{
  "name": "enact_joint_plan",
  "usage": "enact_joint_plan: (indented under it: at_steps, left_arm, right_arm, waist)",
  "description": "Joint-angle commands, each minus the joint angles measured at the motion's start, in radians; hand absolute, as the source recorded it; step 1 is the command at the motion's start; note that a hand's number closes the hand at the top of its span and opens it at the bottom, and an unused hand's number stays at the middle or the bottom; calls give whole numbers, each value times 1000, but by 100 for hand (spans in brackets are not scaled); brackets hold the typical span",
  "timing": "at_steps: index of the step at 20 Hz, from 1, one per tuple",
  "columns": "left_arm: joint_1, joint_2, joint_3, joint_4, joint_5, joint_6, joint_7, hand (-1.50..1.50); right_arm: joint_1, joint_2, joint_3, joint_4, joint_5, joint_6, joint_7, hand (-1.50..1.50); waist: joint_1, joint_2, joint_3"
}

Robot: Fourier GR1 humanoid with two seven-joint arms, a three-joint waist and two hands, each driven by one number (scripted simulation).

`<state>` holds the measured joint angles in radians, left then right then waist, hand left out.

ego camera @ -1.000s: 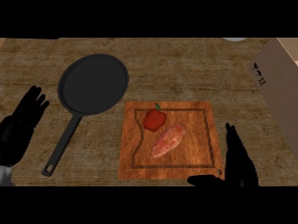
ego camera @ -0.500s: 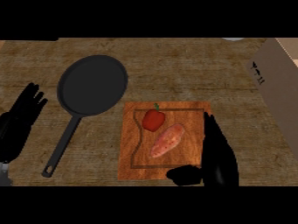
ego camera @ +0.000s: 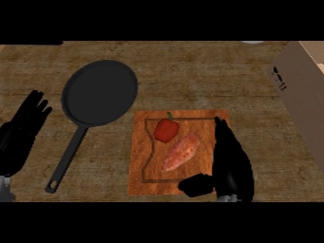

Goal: Pick the sweet potato from the cutting board and place it in the cardboard box

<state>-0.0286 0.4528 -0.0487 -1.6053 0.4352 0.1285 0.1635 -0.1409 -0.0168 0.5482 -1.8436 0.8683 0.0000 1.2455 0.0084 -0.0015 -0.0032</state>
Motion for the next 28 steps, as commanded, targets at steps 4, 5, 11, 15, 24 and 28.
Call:
enact_joint_plan:
  at_steps: [4, 5, 11, 15, 24, 28]
  left_arm:
    - [22, -4, -4, -66, -16, 17, 32, 0]
    - [10, -5, 14, -31, 9, -7, 23, 0]
    - [32, 0, 16, -36, 12, -33, 24, 0]
    - [-7, -1, 39, 11, 2, -41, -3, 0]
    - [-29, -20, 49, 46, 0, -41, -2, 0]
    - [8, -37, 10, -7, -34, -25, 6, 0]
  right_arm:
    - [-101, 16, 21, 72, 15, -2, 242, -150]
    - [-161, 16, -25, 79, -4, 29, 242, -150]
    - [-160, 16, -30, 135, -35, 71, 242, -150]
    - [-161, 16, -28, 168, -51, 54, 242, -150]
    - [-248, 16, -76, 261, -101, 61, 242, -150]
    - [-226, 16, -65, 302, -99, 41, 242, -150]
  waist:
    - [8, -2, 2]
    - [8, -1, 1]
    - [6, -2, 0]
    - [-3, 1, 1]
    - [-5, 1, 0]
    - [2, -2, 1]
